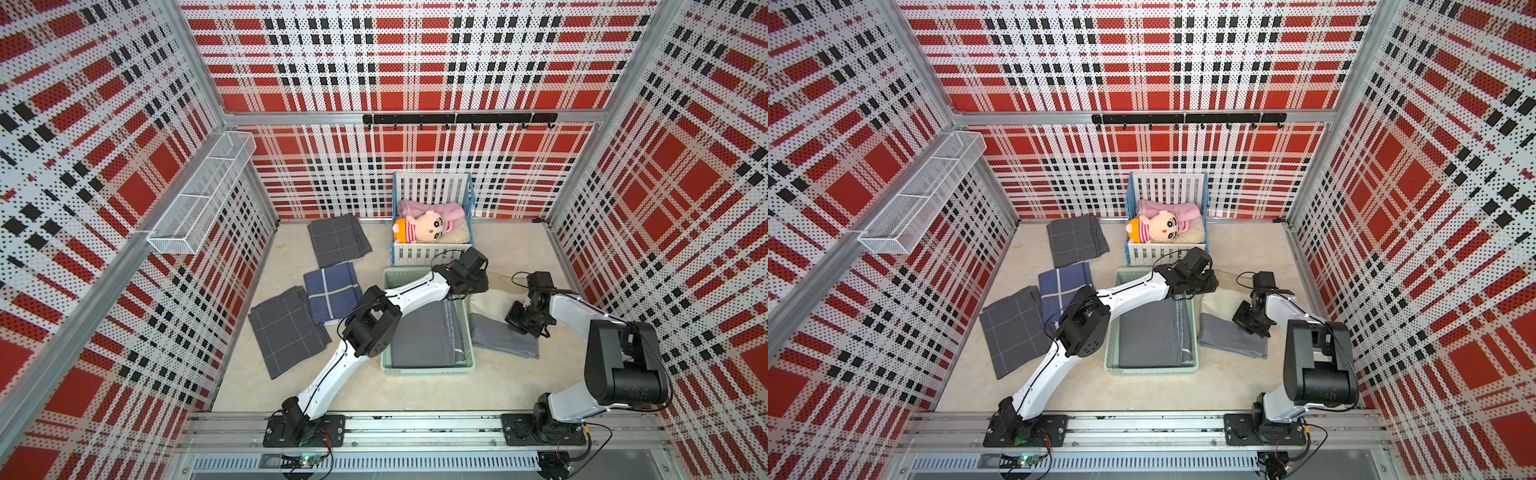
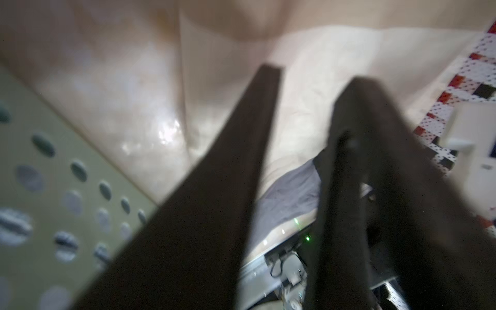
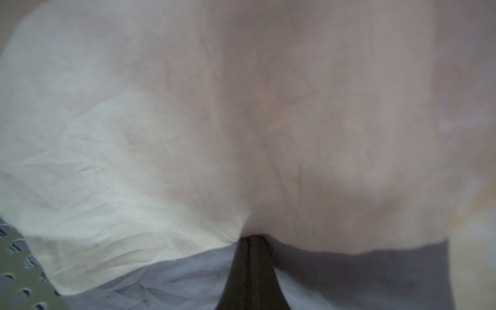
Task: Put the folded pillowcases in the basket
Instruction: Move the pillowcase to the center of the board.
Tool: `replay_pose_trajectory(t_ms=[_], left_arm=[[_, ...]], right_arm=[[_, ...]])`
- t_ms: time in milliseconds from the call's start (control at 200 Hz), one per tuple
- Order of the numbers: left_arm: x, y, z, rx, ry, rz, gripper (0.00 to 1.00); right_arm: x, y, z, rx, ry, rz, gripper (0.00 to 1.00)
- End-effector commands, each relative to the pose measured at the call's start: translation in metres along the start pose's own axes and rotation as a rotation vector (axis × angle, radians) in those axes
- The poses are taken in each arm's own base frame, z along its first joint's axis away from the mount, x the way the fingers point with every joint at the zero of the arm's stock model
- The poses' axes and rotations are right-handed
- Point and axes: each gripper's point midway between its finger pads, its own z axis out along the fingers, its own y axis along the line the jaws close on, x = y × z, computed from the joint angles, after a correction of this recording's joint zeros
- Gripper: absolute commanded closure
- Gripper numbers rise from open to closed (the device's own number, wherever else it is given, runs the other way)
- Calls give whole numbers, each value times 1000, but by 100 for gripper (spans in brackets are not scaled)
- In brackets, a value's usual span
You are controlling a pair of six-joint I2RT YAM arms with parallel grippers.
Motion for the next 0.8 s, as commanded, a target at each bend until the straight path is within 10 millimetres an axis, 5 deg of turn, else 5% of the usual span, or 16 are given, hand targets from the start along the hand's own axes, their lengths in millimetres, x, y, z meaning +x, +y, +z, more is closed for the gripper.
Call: replay_pose_trajectory(t_ms=[0, 296, 466, 581, 797], left_arm=[[13, 27, -6, -98, 9, 29, 73], [17, 20, -23, -80, 21, 113, 73], [-4, -4, -33, -30, -39, 139, 59], [-14, -19, -24, 15, -52, 132, 55], [-9, -32, -5, 51, -41, 108, 54]], right_arm=[[32, -21, 3, 59, 110, -9, 100], [32, -12, -5, 8, 98, -24, 100], [39, -8, -13, -16, 106, -33, 100], [56, -16, -11, -12, 146, -58, 100], [42, -8, -28, -21, 86, -27, 100]])
